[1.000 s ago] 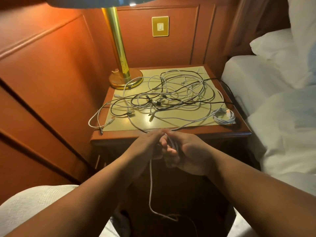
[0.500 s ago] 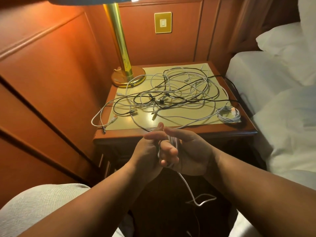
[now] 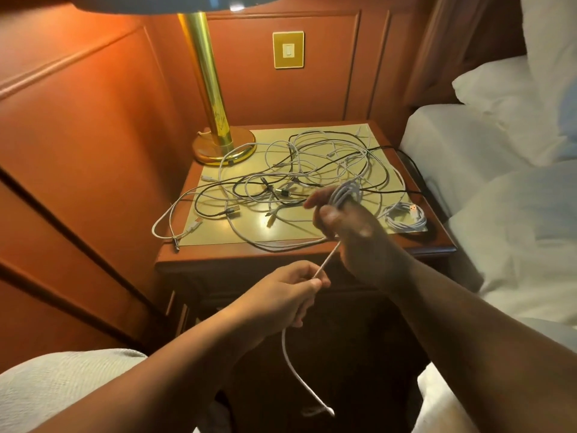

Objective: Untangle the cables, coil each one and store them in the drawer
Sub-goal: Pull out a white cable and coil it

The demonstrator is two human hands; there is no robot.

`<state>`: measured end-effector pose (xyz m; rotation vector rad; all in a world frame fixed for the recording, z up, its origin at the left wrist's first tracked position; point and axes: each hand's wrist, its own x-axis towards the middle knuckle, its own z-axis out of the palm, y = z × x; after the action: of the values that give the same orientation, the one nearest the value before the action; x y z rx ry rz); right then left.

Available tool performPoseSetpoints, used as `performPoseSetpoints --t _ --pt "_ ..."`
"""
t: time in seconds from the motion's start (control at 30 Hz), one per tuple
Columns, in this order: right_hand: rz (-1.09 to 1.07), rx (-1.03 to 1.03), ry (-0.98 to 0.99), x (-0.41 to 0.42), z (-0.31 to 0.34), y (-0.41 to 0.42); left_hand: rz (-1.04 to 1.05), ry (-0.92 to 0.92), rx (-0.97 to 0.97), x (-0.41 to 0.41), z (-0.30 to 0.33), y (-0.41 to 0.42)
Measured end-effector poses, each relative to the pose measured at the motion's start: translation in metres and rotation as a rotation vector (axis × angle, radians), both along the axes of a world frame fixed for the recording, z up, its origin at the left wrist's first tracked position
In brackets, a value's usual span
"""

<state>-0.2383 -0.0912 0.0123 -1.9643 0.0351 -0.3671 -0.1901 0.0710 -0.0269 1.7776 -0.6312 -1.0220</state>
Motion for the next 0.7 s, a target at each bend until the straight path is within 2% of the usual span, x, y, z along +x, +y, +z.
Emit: performPoseSetpoints --t 0.07,0.1,0.17,0.27,0.3,0.37,0.43,0.47,0.5,0.53,0.6,0.7 --pt "-0.008 -0.559 0.098 -0.003 -0.006 -0.002 -0.013 -0.245 0.087 0.005 0.001 0.002" --pt "-0.005 -0.741 0.173 -0.004 -0.01 -0.001 -0.023 -0.386 0.121 0.009 0.003 0.004" --pt "-0.008 -0.827 0.316 -0.006 -0.012 0.004 -0.012 -0.573 0.142 0.016 0.008 0.009" --pt "0.041 -0.675 0.432 -0.009 -0.014 0.014 0.01 -0.71 0.085 0.026 0.015 0.016" --pt "0.04 -0.596 0.452 -0.008 -0.014 0.018 0.015 -0.719 0.048 0.028 0.017 0.018" --pt "0.063 -0.286 0.555 -0.007 -0.015 0.026 0.061 -0.652 -0.026 0.033 0.019 0.02" --pt "0.242 0.225 0.661 -0.007 -0.014 0.028 0.122 -0.449 -0.109 0.035 0.02 0.021" --pt "0.321 0.567 0.674 -0.009 -0.012 0.028 0.149 -0.32 -0.161 0.034 0.019 0.021" --pt "0.401 0.832 0.638 -0.009 -0.011 0.026 0.171 -0.209 -0.211 0.033 0.018 0.02" --pt "0.475 1.003 0.586 -0.009 -0.013 0.023 0.191 -0.117 -0.261 0.03 0.016 0.019" --pt "0.588 1.192 0.489 -0.009 -0.013 0.021 0.227 0.016 -0.328 0.023 0.014 0.013" --pt "0.648 1.362 0.408 -0.008 -0.014 0.019 0.241 0.146 -0.343 0.012 0.013 0.005"
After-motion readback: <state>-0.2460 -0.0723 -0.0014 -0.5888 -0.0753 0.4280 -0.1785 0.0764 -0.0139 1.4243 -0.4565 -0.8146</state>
